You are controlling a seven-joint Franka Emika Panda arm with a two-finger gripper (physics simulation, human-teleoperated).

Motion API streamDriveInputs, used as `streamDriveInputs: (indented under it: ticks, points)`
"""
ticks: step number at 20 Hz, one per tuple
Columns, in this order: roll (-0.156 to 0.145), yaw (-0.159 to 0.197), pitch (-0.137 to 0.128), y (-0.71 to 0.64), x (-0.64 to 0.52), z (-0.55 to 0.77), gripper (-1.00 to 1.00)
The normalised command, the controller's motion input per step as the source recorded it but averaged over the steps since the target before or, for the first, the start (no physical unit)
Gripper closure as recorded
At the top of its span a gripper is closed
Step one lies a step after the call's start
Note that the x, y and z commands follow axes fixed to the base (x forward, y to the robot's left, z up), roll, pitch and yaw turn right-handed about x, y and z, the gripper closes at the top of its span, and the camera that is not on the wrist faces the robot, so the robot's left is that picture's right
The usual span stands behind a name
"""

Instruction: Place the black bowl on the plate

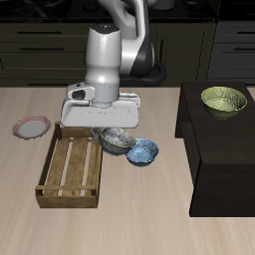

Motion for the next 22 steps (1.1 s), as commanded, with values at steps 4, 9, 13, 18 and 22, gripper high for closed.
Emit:
streamDriveInputs:
  ticks: [4,9,13,18,22]
  points:
    - [-0.005,-0.025,-0.019,-0.37,-0.31,0.14,1.0]
    - [0.026,0.013,-0.011,-0.17,-0.32,0.01,1.0]
    - [0.019,0.009,-0.013,-0.1,-0.28,0.03,1.0]
    - [0.016,0.012,-0.025,-0.1,-0.21,0.07,1.0]
    - [-0.007,-0.006,-0.025,-0.3,-0.29,0.13,1.0]
